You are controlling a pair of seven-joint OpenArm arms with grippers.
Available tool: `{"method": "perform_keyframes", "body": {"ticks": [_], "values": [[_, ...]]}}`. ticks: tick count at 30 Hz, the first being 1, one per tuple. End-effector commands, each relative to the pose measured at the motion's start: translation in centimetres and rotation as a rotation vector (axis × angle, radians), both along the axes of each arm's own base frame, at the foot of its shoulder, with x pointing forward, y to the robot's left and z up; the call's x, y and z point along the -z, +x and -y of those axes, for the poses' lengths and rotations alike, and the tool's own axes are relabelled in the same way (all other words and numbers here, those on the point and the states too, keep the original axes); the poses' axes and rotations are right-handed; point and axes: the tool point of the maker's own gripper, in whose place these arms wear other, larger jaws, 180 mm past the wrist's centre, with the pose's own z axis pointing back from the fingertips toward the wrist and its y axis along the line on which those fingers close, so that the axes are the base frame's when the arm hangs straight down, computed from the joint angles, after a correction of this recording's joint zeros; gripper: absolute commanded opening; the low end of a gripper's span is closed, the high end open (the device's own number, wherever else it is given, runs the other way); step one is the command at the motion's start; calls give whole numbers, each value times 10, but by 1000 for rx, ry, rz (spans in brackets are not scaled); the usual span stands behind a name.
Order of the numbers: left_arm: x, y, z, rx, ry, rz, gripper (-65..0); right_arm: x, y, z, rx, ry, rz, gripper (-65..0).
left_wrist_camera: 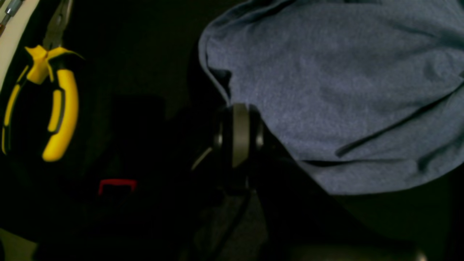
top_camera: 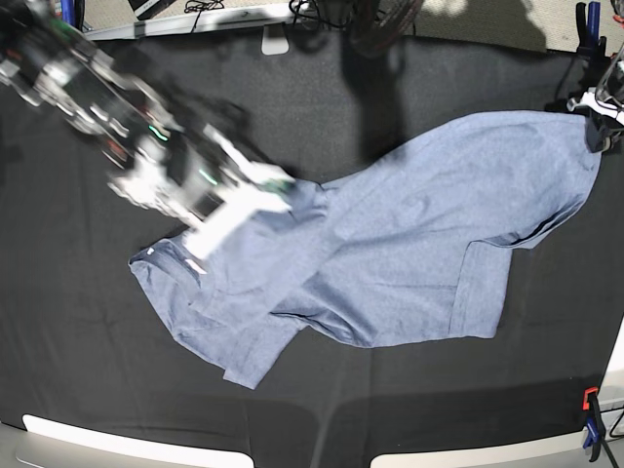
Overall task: Layout the t-shirt on the table in an organized manner, then fold the t-shirt properly
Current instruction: 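Lift the grasped sleeve with the right gripper and pull it outward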
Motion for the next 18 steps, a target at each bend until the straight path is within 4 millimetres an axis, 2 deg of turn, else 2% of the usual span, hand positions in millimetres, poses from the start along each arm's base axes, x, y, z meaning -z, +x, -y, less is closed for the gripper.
{"method": "perform_keyframes", "body": {"ticks": [1, 6, 8, 11, 18], "values": [[-10, 3, -4, 12, 17, 27, -650, -10, -3, 6, -12, -1, 20, -650], [-6, -6, -4, 12, 17, 3, -650, -21, -44, 43, -1, -55, -6, -650], [-4, -8, -5, 13, 30, -10, -650, -33, -58, 48, 2, -41, -8, -650], [-2, -10, -7, 15, 53, -26, -650, -46, -88, 44, 7, 16, -77, -650], [-2, -10, -7, 15, 52, -24, -650, -28, -142, 71, 107, -19, -255, -650]]}}
